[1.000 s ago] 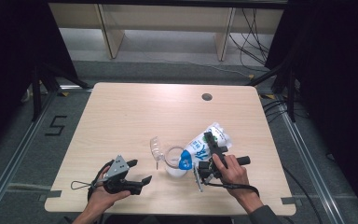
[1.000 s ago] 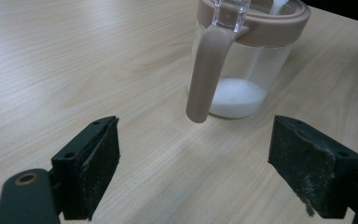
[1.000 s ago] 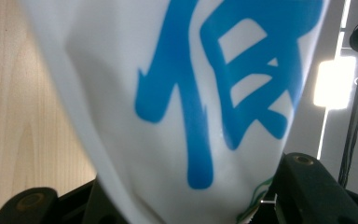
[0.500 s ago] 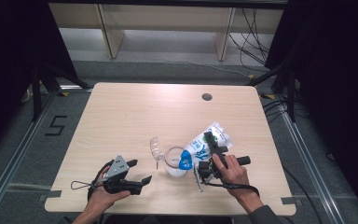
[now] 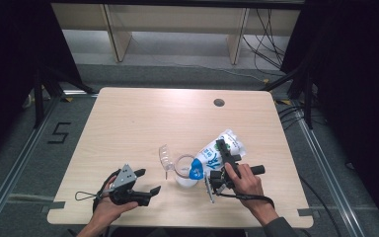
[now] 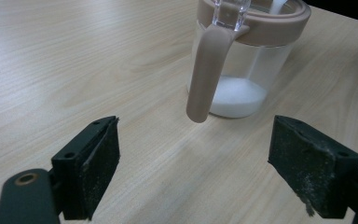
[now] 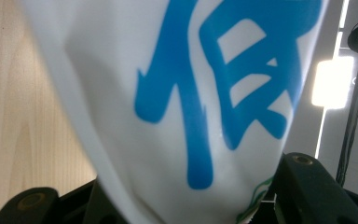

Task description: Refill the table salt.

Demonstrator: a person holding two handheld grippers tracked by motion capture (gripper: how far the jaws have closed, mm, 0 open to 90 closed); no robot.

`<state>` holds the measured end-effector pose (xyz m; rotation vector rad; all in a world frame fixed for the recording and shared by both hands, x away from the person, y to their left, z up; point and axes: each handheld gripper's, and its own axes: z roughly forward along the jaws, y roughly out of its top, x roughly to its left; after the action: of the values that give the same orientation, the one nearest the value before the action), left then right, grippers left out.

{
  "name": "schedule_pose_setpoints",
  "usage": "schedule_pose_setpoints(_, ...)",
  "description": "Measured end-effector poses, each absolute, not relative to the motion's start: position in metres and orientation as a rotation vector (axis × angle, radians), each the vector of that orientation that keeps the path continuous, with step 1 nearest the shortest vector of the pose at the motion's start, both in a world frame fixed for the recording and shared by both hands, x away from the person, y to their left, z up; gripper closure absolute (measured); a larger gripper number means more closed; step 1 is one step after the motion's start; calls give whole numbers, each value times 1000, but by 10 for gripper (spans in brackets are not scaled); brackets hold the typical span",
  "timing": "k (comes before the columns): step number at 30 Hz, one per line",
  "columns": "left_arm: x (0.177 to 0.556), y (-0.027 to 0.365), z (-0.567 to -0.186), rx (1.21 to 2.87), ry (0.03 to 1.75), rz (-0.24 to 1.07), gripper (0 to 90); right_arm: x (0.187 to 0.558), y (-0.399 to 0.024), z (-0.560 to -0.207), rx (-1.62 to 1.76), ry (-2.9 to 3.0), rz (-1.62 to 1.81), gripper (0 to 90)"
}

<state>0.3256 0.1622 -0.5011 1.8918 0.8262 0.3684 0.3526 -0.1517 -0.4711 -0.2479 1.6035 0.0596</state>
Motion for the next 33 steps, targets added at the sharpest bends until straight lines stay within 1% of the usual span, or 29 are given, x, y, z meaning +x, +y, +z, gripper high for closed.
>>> schedule_pose_setpoints(4, 326, 162, -502, 1885, 831, 354, 159, 352, -153, -475, -199, 1611, 102, 565)
schedule_pose_setpoints(5, 326, 162, -501, 1893, 826, 369, 159, 353, -153, -475, -202, 1609, 102, 565)
schedule_pose_setpoints(8, 326, 162, -501, 1891, 827, 368, 159, 354, -152, -471, -271, 1588, 70, 565)
schedule_pose_setpoints(13, 326, 162, -502, 1884, 831, 357, 159, 352, -153, -477, -172, 1614, 109, 566)
schedule_pose_setpoints(28, 326, 162, -502, 1889, 824, 363, 159, 353, -152, -474, -225, 1597, 96, 570)
schedule_pose_setpoints(33, 327, 162, -503, 1882, 824, 358, 159, 352, -153, -476, -183, 1608, 103, 570)
